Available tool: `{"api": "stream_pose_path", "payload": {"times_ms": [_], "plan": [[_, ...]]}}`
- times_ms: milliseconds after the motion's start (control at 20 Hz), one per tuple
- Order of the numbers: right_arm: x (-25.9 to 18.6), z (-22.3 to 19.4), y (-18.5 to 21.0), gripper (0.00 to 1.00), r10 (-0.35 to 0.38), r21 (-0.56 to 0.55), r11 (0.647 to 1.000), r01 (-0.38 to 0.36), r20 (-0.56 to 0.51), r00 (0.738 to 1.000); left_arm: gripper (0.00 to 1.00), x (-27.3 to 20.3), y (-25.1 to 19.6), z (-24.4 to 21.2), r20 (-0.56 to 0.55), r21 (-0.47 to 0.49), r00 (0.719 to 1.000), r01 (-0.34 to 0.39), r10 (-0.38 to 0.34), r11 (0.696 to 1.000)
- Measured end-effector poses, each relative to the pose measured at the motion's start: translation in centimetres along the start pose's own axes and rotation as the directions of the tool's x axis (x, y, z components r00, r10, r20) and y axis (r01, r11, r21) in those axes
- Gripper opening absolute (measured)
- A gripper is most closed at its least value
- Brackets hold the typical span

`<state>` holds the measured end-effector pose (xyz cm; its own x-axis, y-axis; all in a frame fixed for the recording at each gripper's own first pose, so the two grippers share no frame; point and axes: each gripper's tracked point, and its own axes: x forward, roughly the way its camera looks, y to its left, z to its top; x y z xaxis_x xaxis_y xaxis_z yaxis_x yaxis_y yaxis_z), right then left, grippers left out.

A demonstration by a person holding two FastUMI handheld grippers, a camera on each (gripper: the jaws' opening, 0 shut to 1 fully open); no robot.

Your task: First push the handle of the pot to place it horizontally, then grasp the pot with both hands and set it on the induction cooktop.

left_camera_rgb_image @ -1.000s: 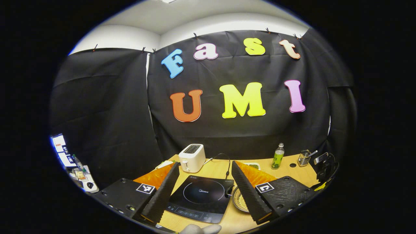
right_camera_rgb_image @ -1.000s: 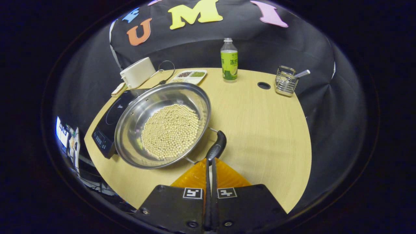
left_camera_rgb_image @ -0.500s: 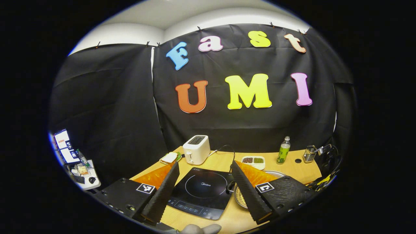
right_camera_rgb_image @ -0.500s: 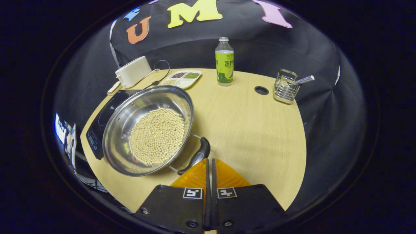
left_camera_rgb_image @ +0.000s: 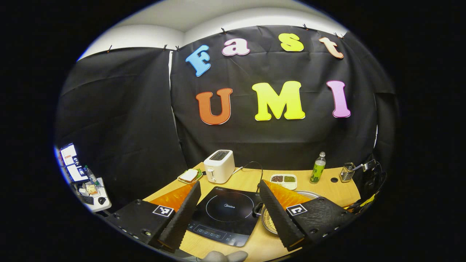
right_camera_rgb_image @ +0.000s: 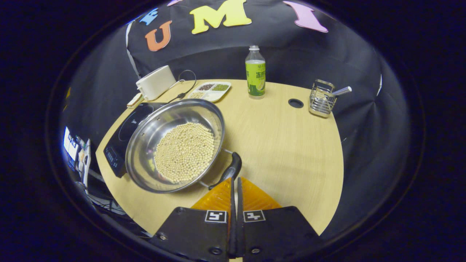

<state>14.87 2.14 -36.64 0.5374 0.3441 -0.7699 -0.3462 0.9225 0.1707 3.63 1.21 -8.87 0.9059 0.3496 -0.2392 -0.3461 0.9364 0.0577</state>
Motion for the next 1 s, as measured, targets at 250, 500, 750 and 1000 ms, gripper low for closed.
{"api": "stream_pose_path", "payload": {"times_ms": [250, 500, 750, 1000], "plan": [[-0.3, -2.0, 4.5, 0.04, 0.045, 0.002, 0.999, -0.045, -0.02, 0.999, 0.96, 0.6, 0.3, 0.1, 0.008, -0.006, 1.0, 0.027, -0.026, 1.0], [1.7, -2.3, 5.1, 0.0, 0.013, -0.007, 1.0, -0.013, -0.037, 0.999, 0.96, 0.8, 1.0, 0.1, 0.004, -0.001, 0.999, 0.038, -0.038, 0.999], [2.0, -1.4, 3.1, 0.04, -0.01, 0.032, 0.999, 0.011, -0.023, 1.0, 0.96, 0.9, 2.0, -0.1, -0.001, 0.007, 1.0, 0.02, -0.02, 1.0], [2.9, 0.1, 0.9, 0.04, -0.054, 0.027, 0.998, 0.054, -0.013, 0.998, 0.96, 1.5, 2.1, -0.7, -0.011, 0.015, 1.0, 0.01, -0.009, 1.0]]}}
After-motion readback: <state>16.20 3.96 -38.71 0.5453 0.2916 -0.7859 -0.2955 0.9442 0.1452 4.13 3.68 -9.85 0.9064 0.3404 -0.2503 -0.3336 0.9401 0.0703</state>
